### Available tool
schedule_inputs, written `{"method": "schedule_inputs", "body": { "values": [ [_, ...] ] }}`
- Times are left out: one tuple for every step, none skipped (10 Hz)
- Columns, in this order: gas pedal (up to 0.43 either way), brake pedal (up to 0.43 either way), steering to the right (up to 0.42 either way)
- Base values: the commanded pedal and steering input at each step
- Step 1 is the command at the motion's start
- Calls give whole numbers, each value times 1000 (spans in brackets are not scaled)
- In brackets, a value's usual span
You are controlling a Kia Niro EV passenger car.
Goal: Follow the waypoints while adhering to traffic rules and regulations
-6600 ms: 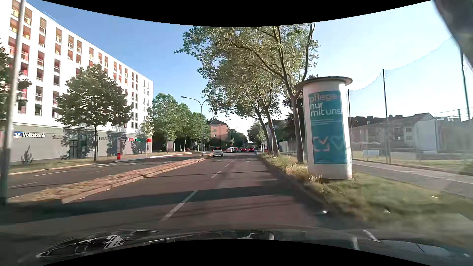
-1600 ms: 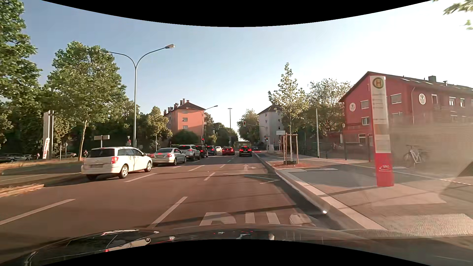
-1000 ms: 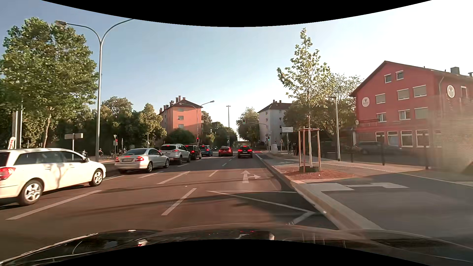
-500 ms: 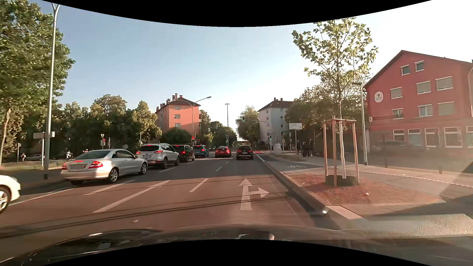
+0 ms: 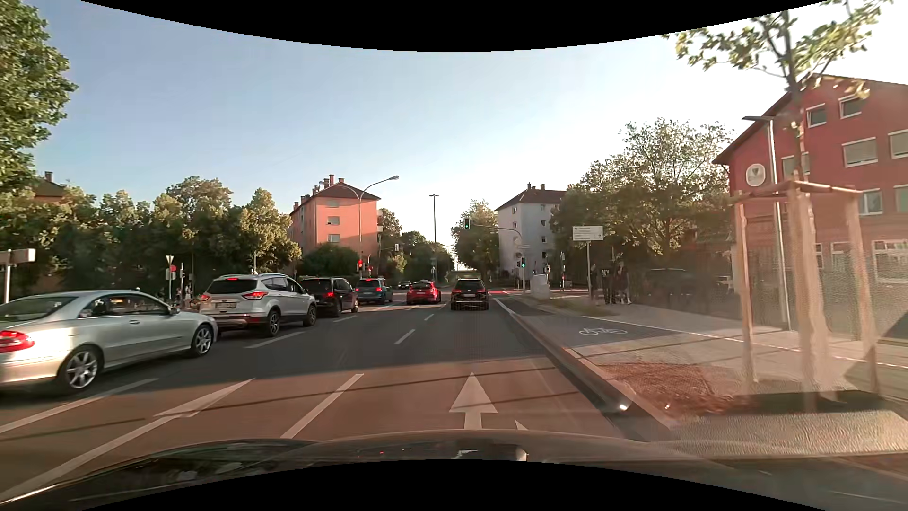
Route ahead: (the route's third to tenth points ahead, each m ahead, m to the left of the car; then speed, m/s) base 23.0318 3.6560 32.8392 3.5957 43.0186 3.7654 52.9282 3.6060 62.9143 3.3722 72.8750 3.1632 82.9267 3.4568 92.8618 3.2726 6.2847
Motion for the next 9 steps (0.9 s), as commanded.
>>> {"method": "schedule_inputs", "body": {
  "values": [
    [0,165,3],
    [0,165,3],
    [0,165,3],
    [0,165,3],
    [0,165,2],
    [0,159,2],
    [0,159,2],
    [0,146,3],
    [0,134,3]
  ]
}}
